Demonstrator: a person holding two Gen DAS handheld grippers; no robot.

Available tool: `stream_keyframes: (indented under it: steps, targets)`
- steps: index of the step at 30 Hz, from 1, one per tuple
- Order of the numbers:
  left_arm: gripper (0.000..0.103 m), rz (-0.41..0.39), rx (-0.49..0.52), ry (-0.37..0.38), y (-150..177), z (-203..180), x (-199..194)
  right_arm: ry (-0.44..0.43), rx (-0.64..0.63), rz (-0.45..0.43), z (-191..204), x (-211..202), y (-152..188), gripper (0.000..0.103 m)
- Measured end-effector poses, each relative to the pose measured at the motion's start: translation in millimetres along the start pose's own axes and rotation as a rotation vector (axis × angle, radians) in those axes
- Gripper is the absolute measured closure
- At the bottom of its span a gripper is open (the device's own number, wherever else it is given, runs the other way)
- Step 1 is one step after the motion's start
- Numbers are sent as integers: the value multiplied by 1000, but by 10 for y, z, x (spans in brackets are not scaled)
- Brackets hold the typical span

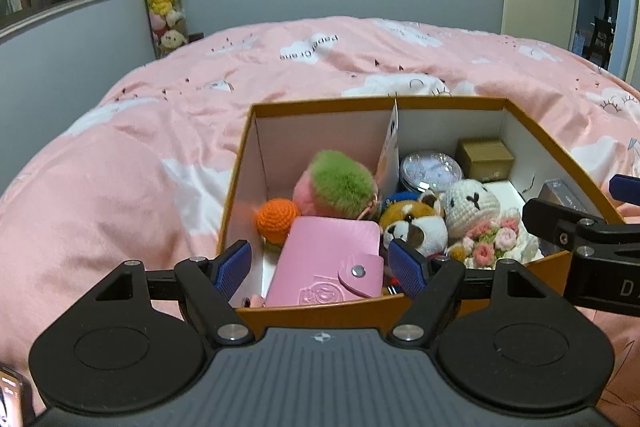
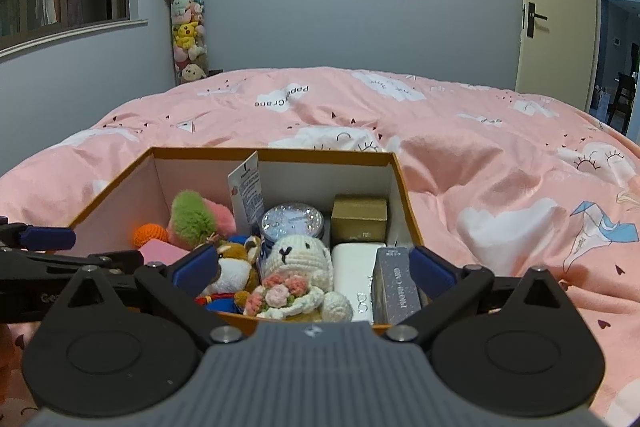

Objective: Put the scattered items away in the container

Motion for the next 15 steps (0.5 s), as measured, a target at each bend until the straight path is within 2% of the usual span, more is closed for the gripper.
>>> stream_keyframes:
  steps: [11,15]
  targets:
    - [12,14,-14,-1,13,-10,71,-19,6,78,42,113,160,1]
    - [11,28,-37,11,23,-7,101,-26,26,79,24,122,194,1]
Point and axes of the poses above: each gripper's, at about its wrist camera, not at the fingertips, and x roughly the way its jaws point, z to its left, y to its underside, the point moved 7 cm from there along x, roughly the way its jaws point, and after that the axes turned 4 degrees about z, right-handed, at the moved point
